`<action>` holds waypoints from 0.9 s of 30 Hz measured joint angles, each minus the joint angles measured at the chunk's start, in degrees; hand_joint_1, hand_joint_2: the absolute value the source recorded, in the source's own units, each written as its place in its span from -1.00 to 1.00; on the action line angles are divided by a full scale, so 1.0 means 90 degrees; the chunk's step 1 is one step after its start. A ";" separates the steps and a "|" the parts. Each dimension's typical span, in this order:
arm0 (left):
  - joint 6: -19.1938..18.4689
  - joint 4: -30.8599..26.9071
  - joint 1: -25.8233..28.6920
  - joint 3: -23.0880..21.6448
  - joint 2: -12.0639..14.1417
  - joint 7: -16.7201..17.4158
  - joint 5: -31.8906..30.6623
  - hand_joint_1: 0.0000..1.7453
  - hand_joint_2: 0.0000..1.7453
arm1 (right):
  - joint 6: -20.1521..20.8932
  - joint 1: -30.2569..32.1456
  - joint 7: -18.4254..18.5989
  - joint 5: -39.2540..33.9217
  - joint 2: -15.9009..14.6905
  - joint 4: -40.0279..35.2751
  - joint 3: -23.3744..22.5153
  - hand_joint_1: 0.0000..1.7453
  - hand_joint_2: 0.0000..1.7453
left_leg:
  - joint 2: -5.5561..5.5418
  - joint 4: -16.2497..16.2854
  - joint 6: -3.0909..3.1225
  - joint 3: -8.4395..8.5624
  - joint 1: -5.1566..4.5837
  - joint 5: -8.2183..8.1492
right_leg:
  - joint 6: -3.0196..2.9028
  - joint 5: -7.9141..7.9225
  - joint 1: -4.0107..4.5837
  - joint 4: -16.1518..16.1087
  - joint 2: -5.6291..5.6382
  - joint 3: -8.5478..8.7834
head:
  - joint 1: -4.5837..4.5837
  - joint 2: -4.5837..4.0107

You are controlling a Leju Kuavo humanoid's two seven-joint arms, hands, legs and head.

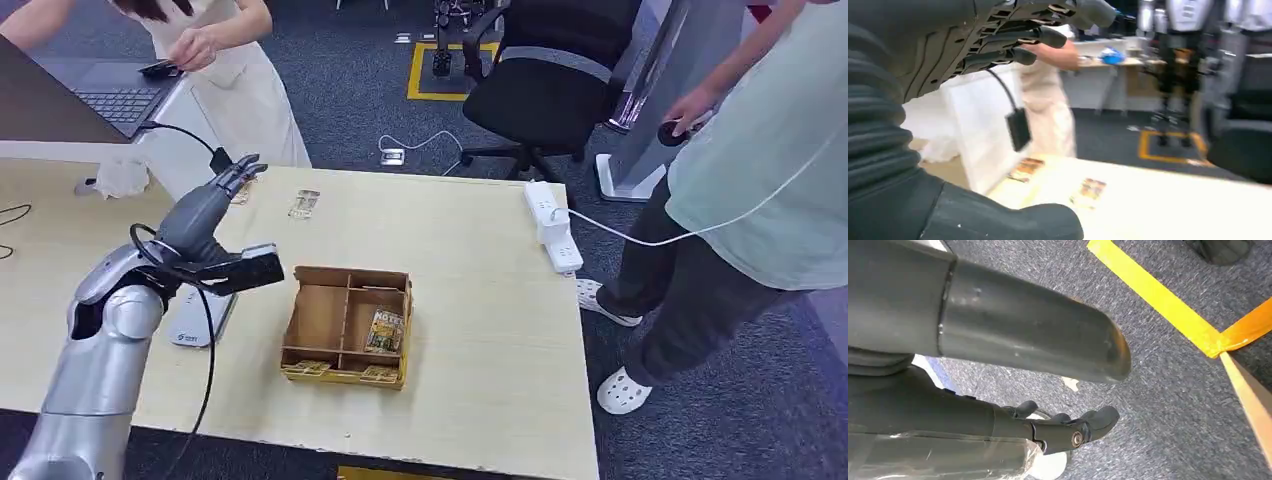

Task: Pass the card to the sensor for recognition and then transmit it.

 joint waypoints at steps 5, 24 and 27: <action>-0.0514 -0.0385 0.0052 -0.1013 0.1053 -0.0293 0.1001 -1.00 1.00 | -0.0051 -0.0064 -0.0061 0.0000 -0.0029 0.0044 -0.0148 -1.00 -1.00 | 0.0002 0.0000 0.0000 0.0000 0.0001 0.0000 | 0.0000 0.0000 0.0002 0.0000 0.0002 -0.0005 | 0.0002 0.0000; 0.0333 -0.1673 0.0520 -0.4077 0.1842 0.0620 0.0247 -1.00 1.00 | 0.0085 -0.0176 0.0085 0.0000 -0.0053 -0.0044 -0.0320 -1.00 -1.00 | -0.0001 0.0002 0.0005 -0.0005 -0.0003 -0.0003 | 0.0002 0.0000 -0.0003 -0.0002 -0.0002 -0.0004 | 0.0002 0.0000; 0.0345 -0.1695 0.0538 -0.4143 0.1835 0.0642 0.0186 -1.00 1.00 | 0.0090 -0.0176 0.0092 0.0000 -0.0051 -0.0063 -0.0335 -1.00 -1.00 | -0.0001 0.0002 0.0005 -0.0004 -0.0003 -0.0003 | 0.0002 0.0001 -0.0002 -0.0002 -0.0002 -0.0004 | 0.0002 0.0000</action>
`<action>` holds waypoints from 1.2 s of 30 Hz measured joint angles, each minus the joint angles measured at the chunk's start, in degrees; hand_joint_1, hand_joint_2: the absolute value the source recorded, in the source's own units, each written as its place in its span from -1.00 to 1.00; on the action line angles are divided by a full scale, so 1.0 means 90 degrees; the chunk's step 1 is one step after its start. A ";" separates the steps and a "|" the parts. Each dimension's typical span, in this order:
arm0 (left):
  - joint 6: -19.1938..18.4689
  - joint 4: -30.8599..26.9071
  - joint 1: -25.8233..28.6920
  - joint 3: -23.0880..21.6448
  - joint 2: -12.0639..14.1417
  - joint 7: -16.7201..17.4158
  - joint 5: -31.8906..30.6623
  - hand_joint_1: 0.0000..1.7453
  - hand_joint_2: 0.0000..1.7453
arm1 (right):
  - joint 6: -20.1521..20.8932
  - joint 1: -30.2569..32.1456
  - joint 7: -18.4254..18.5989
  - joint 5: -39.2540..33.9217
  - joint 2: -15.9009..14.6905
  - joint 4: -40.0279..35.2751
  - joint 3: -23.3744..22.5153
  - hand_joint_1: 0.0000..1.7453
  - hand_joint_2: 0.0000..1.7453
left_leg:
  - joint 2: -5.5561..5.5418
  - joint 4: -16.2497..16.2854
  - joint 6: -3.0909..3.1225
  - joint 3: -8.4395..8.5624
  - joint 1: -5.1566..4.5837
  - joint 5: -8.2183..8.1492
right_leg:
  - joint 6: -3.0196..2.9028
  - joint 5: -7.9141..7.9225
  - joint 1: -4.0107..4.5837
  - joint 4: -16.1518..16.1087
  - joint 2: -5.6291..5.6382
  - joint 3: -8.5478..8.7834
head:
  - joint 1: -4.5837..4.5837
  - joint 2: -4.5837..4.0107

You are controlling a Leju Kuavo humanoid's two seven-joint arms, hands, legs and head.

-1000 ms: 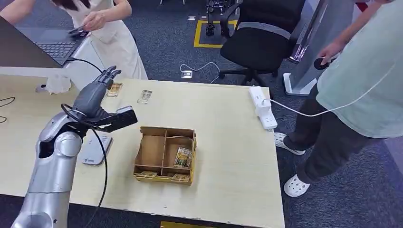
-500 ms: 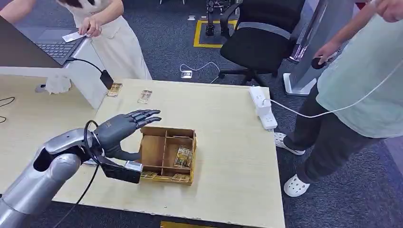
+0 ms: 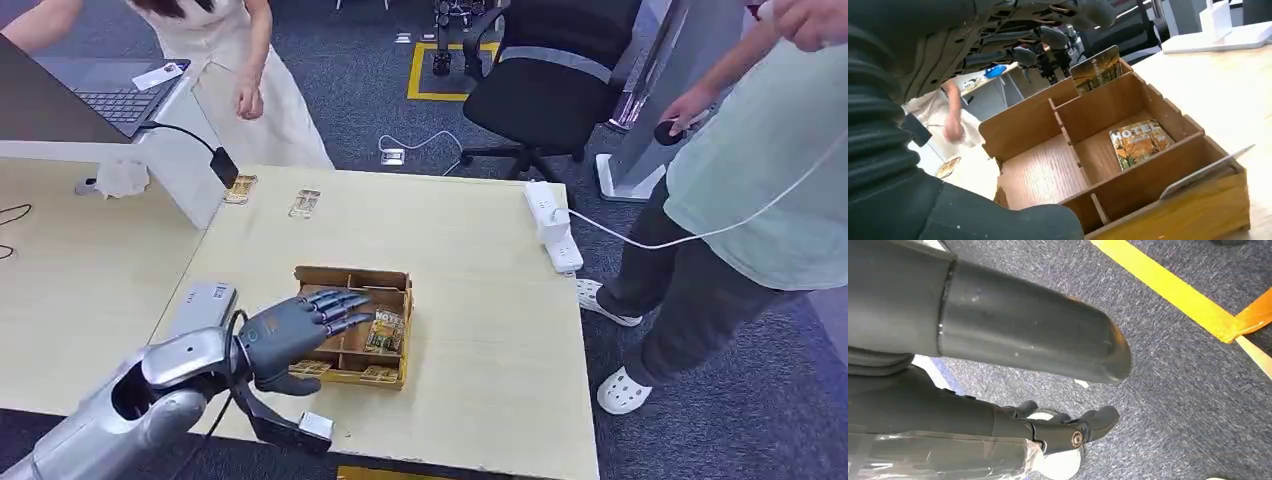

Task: Pass the card to the sensor for recognition and then transmit it.

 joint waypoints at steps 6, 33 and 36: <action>0.0187 -0.0049 0.0166 -0.0092 -0.0153 0.0231 -0.0537 -1.00 1.00 | 0.0046 0.0001 0.0029 0.0000 0.0005 -0.0073 -0.0012 -1.00 -1.00 | 0.0000 0.0001 0.0000 -0.0001 -0.0001 0.0000 | 0.0000 0.0000 0.0000 0.0000 -0.0001 0.0000 | 0.0000 0.0000; 0.0447 -0.0100 0.1004 0.1001 -0.1477 0.1107 -0.3091 -1.00 1.00 | 0.0151 0.0026 -0.0036 -0.0172 0.0036 -0.0245 0.0000 -1.00 -1.00 | -0.0001 0.0001 0.0001 -0.0001 -0.0001 -0.0001 | 0.0000 0.0000 -0.0001 -0.0001 -0.0001 -0.0001 | 0.0000 0.0000; 0.0393 -0.0100 0.1063 0.1098 -0.1557 0.1086 -0.3140 -1.00 1.00 | 0.0158 0.0026 -0.0015 -0.0194 0.0036 -0.0257 0.0010 -1.00 -1.00 | -0.0001 0.0001 0.0001 0.0000 -0.0001 -0.0001 | 0.0000 0.0000 -0.0001 -0.0001 0.0000 -0.0001 | 0.0002 0.0000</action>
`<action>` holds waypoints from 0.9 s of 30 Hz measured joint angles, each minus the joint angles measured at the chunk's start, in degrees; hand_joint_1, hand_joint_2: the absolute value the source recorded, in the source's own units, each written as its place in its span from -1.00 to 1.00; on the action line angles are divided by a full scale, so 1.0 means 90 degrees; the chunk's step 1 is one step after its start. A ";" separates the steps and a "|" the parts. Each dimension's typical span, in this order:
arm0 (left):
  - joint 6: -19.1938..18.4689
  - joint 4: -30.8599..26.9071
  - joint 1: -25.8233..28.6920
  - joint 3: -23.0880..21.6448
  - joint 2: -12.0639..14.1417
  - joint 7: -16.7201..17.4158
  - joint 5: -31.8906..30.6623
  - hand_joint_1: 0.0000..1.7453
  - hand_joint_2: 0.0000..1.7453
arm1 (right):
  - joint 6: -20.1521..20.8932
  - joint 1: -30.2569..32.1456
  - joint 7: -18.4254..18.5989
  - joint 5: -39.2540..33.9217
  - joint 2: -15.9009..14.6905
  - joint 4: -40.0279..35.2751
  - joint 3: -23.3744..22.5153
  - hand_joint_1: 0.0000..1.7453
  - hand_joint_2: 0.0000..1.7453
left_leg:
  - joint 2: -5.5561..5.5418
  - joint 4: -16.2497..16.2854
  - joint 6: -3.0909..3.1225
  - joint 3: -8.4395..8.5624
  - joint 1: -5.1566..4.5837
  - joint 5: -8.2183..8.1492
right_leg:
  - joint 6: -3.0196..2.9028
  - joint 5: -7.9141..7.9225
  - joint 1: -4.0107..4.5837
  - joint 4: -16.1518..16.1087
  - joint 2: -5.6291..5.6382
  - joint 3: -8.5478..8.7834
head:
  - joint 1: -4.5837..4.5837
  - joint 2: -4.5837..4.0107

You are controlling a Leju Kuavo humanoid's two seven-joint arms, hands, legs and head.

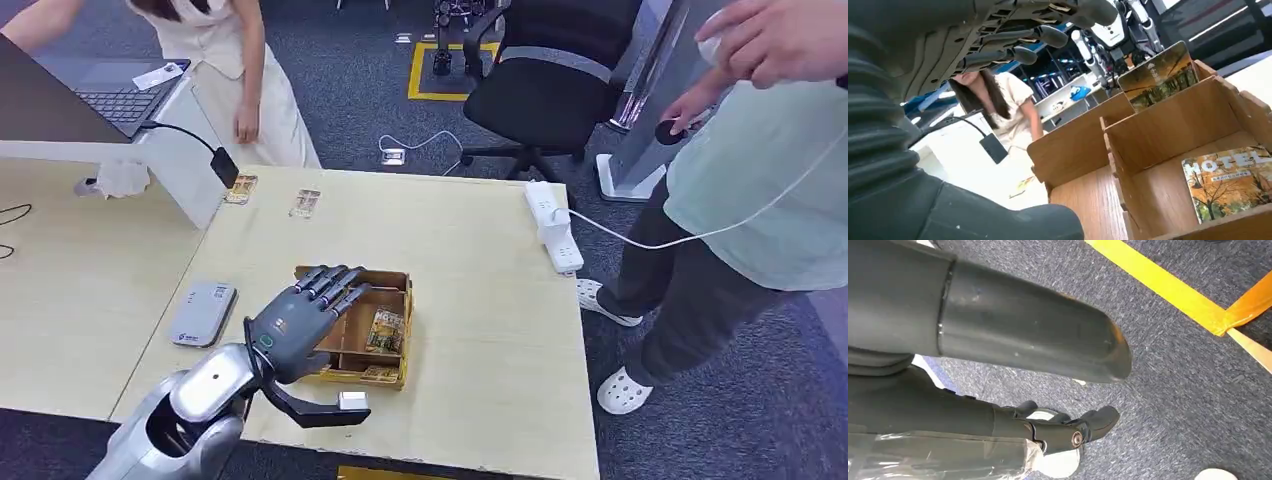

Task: Pass the card to the sensor for recognition and then transmit it.

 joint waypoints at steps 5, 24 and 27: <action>-0.0066 0.0000 0.0095 0.0168 -0.0080 -0.0070 -0.0056 -1.00 1.00 | 0.0034 0.0005 0.0026 -0.0036 0.0002 -0.0066 0.0010 -1.00 -1.00 | 0.0000 0.0000 0.0000 0.0000 0.0000 0.0000 | 0.0000 0.0000 0.0000 0.0000 0.0000 0.0000 | 0.0000 0.0000; -0.0141 0.0000 0.0154 0.0304 -0.0146 -0.0353 0.0226 -1.00 1.00 | 0.0039 0.0011 0.0041 -0.0068 0.0002 -0.0148 0.0015 -1.00 -1.00 | 0.0000 0.0000 0.0000 0.0001 0.0000 0.0000 | 0.0000 0.0000 0.0000 0.0000 0.0000 0.0000 | -0.0002 0.0000; -0.0384 -0.0012 0.0138 0.0299 -0.0041 -0.0656 0.0802 -1.00 1.00 | 0.0039 0.0009 0.0049 -0.0053 0.0002 -0.0148 0.0012 -1.00 -1.00 | 0.0001 0.0000 0.0000 0.0001 0.0001 0.0000 | 0.0000 0.0000 0.0001 0.0000 0.0001 0.0000 | -0.0002 0.0000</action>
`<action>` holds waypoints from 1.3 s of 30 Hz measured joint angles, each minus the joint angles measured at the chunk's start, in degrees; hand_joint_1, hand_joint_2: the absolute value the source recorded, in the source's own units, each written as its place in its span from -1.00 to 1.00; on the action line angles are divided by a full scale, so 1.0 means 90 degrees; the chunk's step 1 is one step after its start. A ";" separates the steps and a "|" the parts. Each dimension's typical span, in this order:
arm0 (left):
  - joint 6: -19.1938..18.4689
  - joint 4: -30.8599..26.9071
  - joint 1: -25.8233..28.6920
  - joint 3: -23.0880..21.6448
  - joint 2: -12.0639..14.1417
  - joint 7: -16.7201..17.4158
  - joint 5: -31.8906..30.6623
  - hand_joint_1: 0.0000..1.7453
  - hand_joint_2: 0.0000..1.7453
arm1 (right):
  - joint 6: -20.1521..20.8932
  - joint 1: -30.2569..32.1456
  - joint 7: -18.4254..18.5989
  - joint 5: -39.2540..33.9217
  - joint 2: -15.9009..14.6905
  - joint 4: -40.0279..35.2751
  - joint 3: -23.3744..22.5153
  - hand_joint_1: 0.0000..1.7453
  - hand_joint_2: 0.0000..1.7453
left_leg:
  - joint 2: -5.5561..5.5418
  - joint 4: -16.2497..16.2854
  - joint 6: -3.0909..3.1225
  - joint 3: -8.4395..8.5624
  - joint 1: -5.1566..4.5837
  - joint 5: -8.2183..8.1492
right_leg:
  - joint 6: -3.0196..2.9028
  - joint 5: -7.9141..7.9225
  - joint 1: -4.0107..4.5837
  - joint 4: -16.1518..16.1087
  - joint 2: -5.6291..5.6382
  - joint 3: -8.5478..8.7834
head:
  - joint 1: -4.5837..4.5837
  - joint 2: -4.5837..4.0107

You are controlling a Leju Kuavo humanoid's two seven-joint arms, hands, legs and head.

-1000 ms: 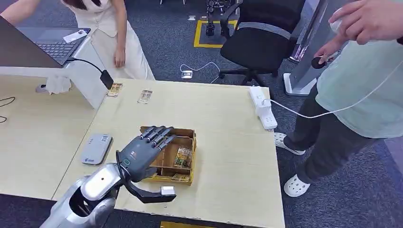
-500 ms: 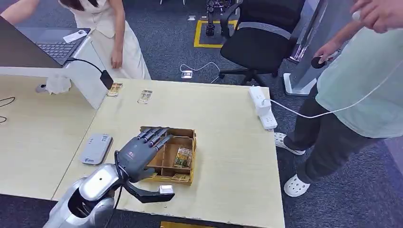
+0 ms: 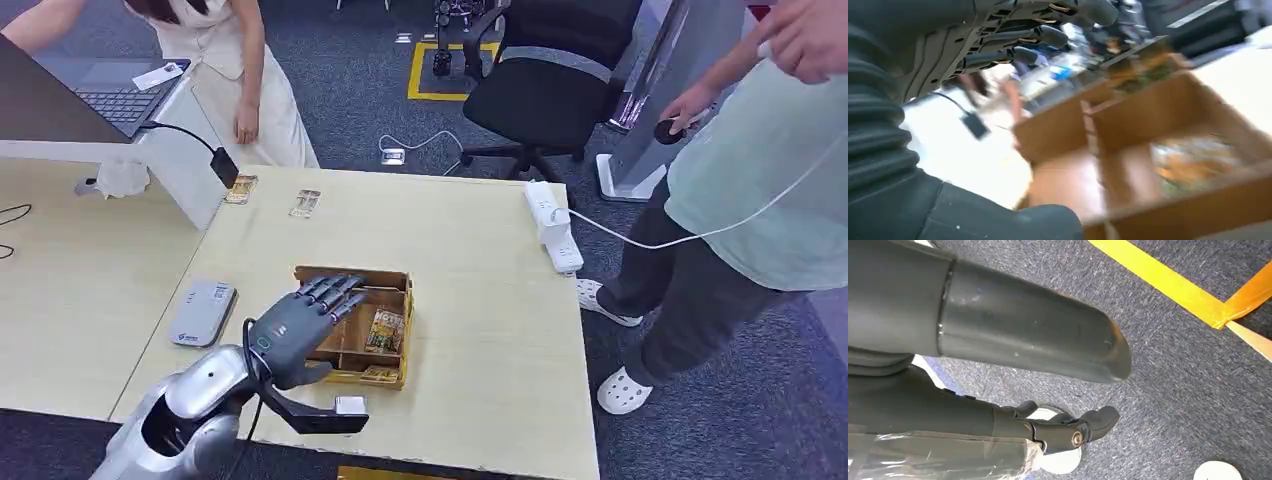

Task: Pass the card to the sensor for recognition and then transmit it.

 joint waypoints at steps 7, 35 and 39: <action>-0.0289 -0.0027 -0.0154 -0.0247 0.0810 -0.0208 0.0880 -1.00 1.00 | 0.0019 0.0001 -0.0012 0.0131 0.0000 -0.0032 -0.0034 -1.00 -1.00 | 0.0002 -0.0001 -0.0001 0.0002 0.0002 0.0000 | 0.0000 0.0000 0.0002 0.0002 0.0001 -0.0001 | 0.0000 0.0000; 0.0185 -0.0015 -0.0042 -0.1071 0.1287 0.0348 0.0790 -1.00 1.00 | 0.0000 -0.0002 -0.0088 0.0245 0.0000 -0.0015 -0.0049 -1.00 -1.00 | -0.0004 0.0000 0.0000 -0.0004 0.0000 0.0000 | 0.0000 0.0000 0.0000 0.0000 -0.0003 0.0000 | 0.0000 0.0000; 0.0340 -0.0012 0.0058 -0.0882 0.0749 0.0620 0.0011 -1.00 1.00 | -0.0007 -0.0003 -0.0209 0.0233 0.0000 -0.0015 -0.0019 -1.00 -1.00 | -0.0005 0.0001 0.0000 -0.0006 -0.0003 0.0000 | 0.0001 0.0000 -0.0003 -0.0001 -0.0008 0.0000 | 0.0002 0.0000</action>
